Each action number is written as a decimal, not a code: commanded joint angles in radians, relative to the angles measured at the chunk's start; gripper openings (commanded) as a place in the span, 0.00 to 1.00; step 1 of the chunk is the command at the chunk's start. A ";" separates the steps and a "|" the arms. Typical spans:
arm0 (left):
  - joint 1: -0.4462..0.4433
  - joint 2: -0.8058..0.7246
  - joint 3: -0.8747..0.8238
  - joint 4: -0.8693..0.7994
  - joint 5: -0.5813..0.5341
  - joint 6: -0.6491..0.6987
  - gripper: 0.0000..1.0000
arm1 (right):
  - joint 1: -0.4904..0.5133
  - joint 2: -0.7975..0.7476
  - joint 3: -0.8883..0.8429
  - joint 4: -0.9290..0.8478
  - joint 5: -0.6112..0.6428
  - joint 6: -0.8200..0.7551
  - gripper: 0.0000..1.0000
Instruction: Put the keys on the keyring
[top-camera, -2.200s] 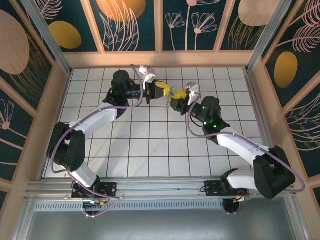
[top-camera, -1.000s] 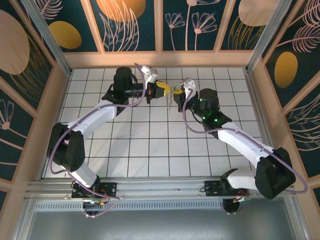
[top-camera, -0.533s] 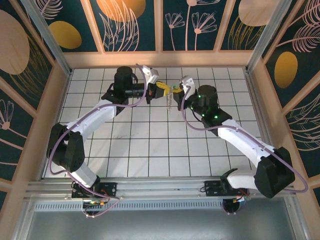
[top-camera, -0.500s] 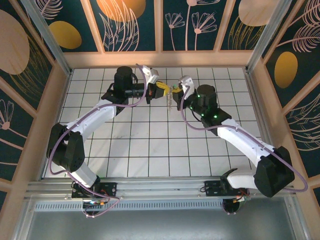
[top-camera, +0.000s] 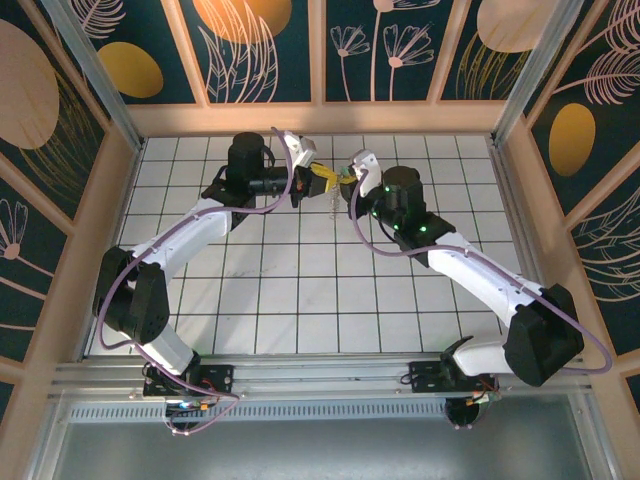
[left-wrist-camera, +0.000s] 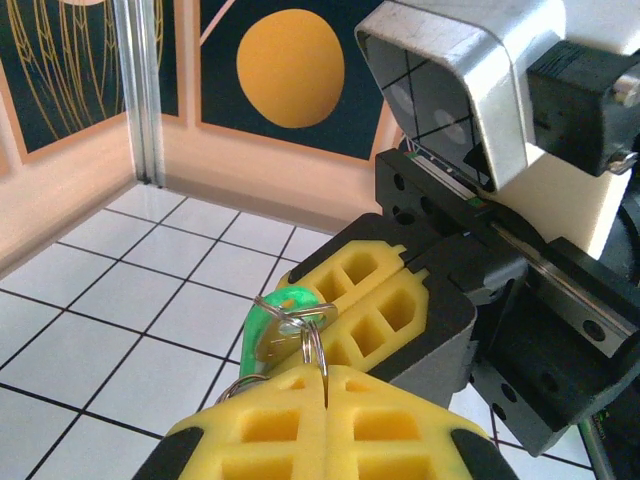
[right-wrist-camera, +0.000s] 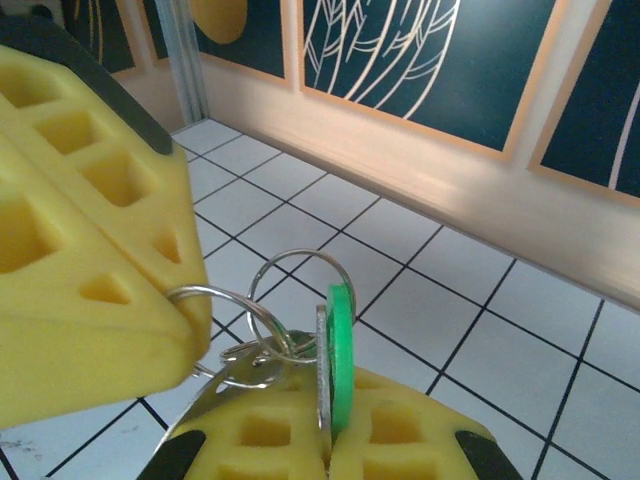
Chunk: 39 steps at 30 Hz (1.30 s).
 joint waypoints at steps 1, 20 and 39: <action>-0.012 -0.016 0.037 0.016 0.035 0.022 0.00 | -0.011 -0.030 -0.012 0.001 0.040 -0.001 0.00; -0.012 -0.008 0.029 0.008 0.058 0.019 0.00 | -0.029 -0.034 0.043 0.001 -0.043 0.039 0.00; -0.010 -0.033 -0.040 0.131 -0.099 -0.058 0.09 | -0.046 0.017 0.107 -0.057 0.020 0.025 0.00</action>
